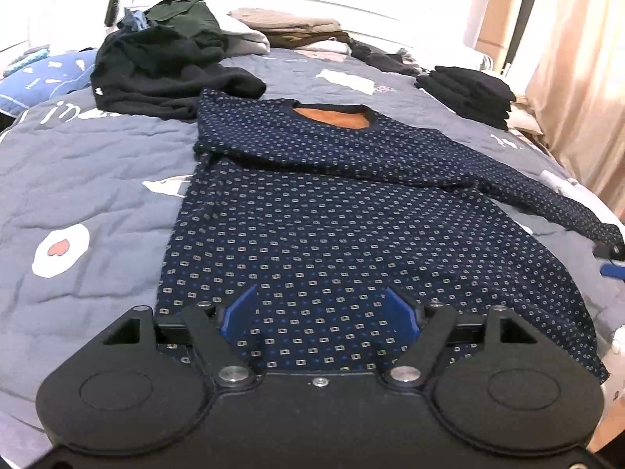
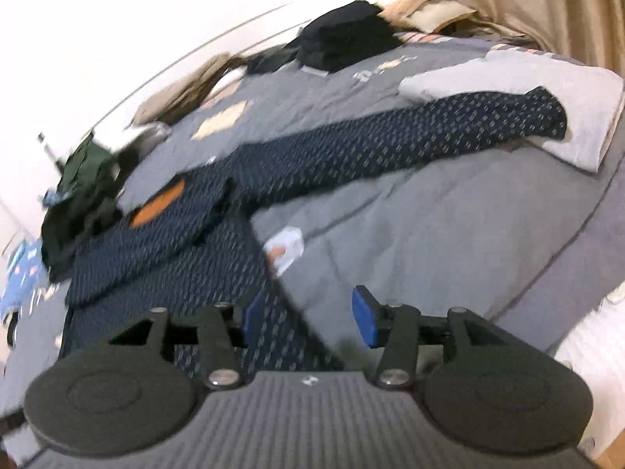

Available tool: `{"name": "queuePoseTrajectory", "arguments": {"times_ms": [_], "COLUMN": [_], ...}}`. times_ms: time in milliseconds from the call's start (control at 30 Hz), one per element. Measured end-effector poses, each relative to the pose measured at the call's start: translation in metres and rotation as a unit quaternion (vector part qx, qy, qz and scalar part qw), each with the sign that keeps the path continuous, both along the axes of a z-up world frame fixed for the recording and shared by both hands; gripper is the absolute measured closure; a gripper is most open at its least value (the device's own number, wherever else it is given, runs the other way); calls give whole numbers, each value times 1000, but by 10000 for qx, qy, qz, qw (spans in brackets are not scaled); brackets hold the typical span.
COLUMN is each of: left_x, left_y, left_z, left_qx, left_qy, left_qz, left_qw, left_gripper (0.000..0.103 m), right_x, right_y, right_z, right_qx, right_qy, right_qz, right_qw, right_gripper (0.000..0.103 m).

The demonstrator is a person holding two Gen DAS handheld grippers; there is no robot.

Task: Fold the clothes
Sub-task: 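Move the right gripper to the stretched sleeve cuff and grasp it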

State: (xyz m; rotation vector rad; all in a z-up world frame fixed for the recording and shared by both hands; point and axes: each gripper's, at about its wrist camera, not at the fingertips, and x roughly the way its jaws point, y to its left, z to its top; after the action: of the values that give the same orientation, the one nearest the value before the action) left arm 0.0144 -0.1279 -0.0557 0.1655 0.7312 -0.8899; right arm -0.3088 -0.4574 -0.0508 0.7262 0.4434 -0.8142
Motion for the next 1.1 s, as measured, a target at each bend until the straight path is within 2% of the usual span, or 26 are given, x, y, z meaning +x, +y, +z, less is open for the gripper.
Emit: {"name": "queuePoseTrajectory", "arguments": {"times_ms": [133, 300, 500, 567, 700, 800, 967, 1100], "left_x": [-4, -6, -7, -10, -13, -15, -32, -44], "left_y": [-6, -11, -16, -19, -25, -24, -24, -29], "left_z": [-3, -4, -5, -6, -9, -8, 3, 0], "left_qx": [29, -93, -490, -493, -465, -588, -1030, -971], "left_qy": [-25, 17, 330, 309, 307, 400, 420, 390], "left_qz": [-110, -243, -479, -540, -620, -707, -1311, -1609], "left_qw": [9999, 9997, 9971, 9968, 9965, 9950, 9851, 9814], "left_gripper": [31, 31, 30, 29, 29, 29, 24, 24], "right_x": [3, -9, -33, -43, -68, -82, -92, -95], "right_y": [-30, -68, -101, -107, -120, -132, -144, -152], "right_z": [3, 0, -11, -15, -23, -32, -40, -48], "right_qx": [-116, -324, -261, -196, -22, 197, 322, 431], "right_qy": [-73, -168, -167, -163, -448, -636, -688, -675], "right_qz": [-370, -1127, -2002, -2293, -2788, -3034, -3216, -3219], "right_qw": [9992, 9930, 9793, 9730, 9593, 9505, 9438, 9434], "right_gripper": [53, 51, 50, 50, 49, 49, 48, 48]}}
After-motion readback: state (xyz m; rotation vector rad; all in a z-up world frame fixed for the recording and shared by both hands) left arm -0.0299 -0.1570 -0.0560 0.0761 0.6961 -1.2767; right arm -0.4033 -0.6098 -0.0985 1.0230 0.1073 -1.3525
